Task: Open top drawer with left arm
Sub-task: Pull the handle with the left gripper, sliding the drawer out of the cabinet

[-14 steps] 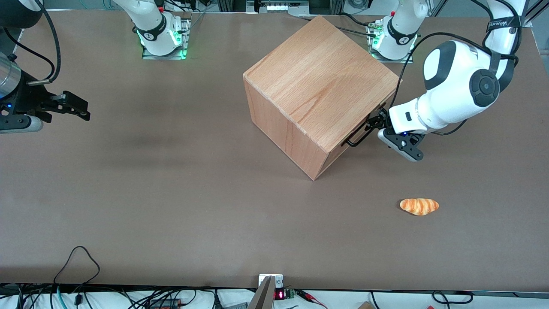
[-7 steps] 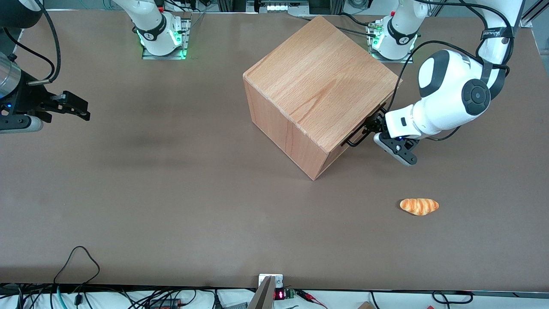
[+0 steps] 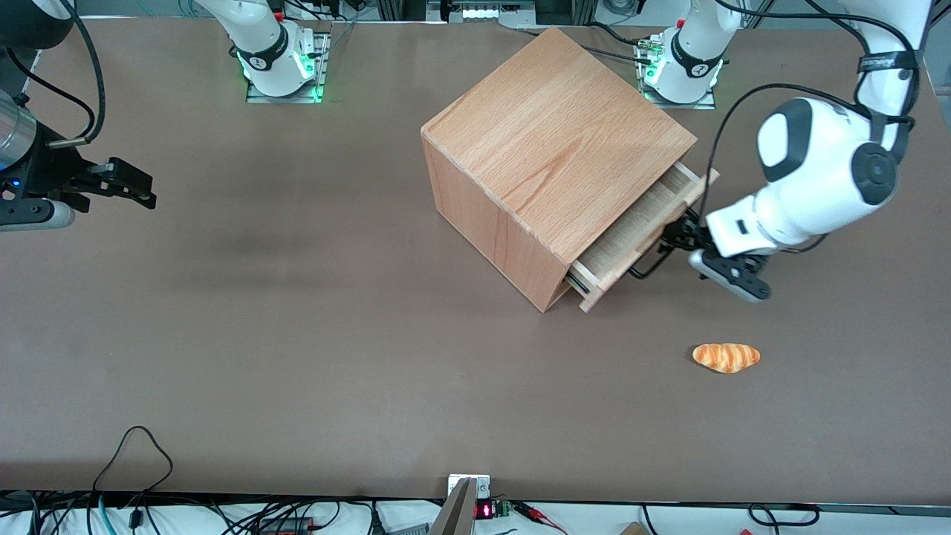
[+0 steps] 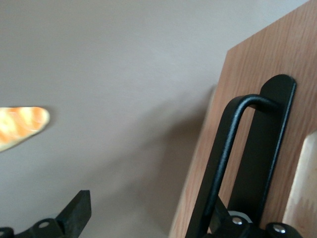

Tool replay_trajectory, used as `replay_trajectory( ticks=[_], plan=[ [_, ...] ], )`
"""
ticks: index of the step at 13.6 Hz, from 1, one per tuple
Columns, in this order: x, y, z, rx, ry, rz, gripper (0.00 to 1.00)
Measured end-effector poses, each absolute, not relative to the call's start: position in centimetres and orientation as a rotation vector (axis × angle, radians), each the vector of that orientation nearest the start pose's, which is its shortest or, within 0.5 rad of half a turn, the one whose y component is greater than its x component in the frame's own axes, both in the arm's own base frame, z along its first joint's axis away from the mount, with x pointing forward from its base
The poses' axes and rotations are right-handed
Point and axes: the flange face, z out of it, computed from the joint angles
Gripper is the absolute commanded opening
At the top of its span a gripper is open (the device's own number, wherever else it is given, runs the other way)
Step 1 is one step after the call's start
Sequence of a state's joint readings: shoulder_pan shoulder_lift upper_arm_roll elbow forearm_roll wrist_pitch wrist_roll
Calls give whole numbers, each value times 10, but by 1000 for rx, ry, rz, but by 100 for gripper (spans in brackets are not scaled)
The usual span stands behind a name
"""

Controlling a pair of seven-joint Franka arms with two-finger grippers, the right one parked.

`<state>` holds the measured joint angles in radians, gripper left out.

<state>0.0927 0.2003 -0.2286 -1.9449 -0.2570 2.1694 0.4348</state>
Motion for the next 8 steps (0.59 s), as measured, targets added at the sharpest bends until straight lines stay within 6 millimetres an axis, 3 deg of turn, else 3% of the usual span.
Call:
replay_trajectory(
  ticks=[4,8],
  plan=[
    [608,-42,389,-3314,607,-166,100],
    [625,-3,390,-3271,633,-268,100]
  ],
)
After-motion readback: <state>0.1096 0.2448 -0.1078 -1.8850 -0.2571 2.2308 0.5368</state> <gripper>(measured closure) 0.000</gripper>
